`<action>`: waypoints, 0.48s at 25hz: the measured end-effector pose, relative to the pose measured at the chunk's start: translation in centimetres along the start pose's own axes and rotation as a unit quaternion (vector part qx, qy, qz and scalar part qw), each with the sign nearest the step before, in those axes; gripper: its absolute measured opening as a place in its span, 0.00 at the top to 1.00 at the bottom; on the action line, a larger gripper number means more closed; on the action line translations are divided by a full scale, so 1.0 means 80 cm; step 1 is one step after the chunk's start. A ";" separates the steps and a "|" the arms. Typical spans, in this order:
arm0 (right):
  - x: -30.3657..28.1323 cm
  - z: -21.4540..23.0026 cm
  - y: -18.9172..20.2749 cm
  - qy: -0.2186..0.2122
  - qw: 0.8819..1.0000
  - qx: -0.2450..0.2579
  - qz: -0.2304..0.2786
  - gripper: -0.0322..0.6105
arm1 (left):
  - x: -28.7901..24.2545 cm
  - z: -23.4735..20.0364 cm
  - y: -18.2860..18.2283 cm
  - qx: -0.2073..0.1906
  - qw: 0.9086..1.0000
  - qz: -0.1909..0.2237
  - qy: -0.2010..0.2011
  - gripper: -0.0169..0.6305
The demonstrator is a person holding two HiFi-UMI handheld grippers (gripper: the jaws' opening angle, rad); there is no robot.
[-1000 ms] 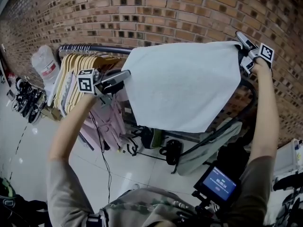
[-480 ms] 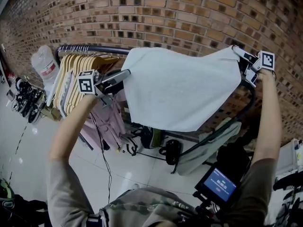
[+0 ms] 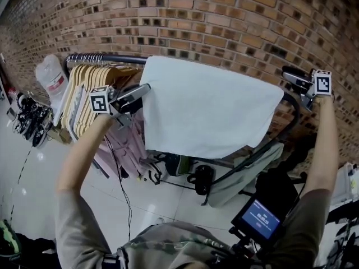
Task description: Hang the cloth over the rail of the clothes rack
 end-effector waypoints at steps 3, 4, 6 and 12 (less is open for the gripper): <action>-0.005 -0.022 0.002 -0.030 0.999 0.037 0.007 0.50 | -0.005 0.004 0.000 -0.011 1.000 -0.013 -0.001 0.95; -0.004 -0.033 -0.001 -0.042 0.998 0.050 0.012 0.50 | -0.007 0.006 0.001 -0.017 1.000 -0.019 -0.001 0.95; 0.003 -0.054 -0.009 -0.053 0.996 0.072 0.022 0.50 | -0.011 0.010 0.000 -0.032 0.999 -0.030 -0.004 0.95; 0.022 -0.120 -0.028 -0.072 0.987 0.112 0.087 0.50 | -0.007 0.012 -0.006 -0.069 0.996 -0.050 -0.035 0.95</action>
Point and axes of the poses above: the fingertips, and each gripper's own axes: x backward along the fingers, z to its right, y out of its underside, the point moved 8 cm from there along x, backward along the fingers, and after that the axes turned 10 degrees about -z, right-handed, at the moved point
